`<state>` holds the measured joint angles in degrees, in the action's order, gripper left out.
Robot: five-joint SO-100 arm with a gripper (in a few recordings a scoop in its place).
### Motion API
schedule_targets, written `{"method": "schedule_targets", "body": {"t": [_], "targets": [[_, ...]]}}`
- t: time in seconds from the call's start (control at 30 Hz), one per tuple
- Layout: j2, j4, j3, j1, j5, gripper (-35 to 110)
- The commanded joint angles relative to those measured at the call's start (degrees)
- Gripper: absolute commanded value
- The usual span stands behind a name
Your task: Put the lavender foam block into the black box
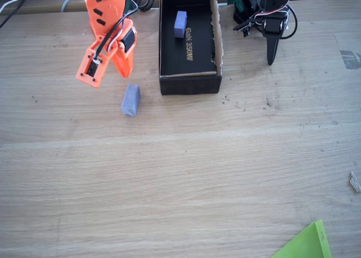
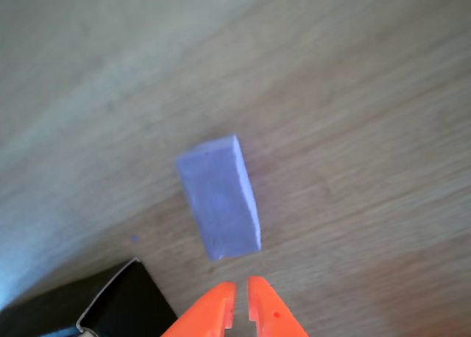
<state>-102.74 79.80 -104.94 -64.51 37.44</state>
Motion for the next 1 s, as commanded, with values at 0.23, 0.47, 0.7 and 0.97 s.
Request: {"method": "schedule_targets", "body": {"t": [0.23, 0.47, 0.7, 0.97], "targets": [[-0.9, 0.9, 2.0, -0.9, 1.7, 5], [-0.8, 0.4, 1.9, -1.1, 2.2, 12], [-0.7, 0.5, 1.9, -1.8, 4.3, 15], [-0.5, -0.1, 2.0, -4.2, 2.2, 33]]}}
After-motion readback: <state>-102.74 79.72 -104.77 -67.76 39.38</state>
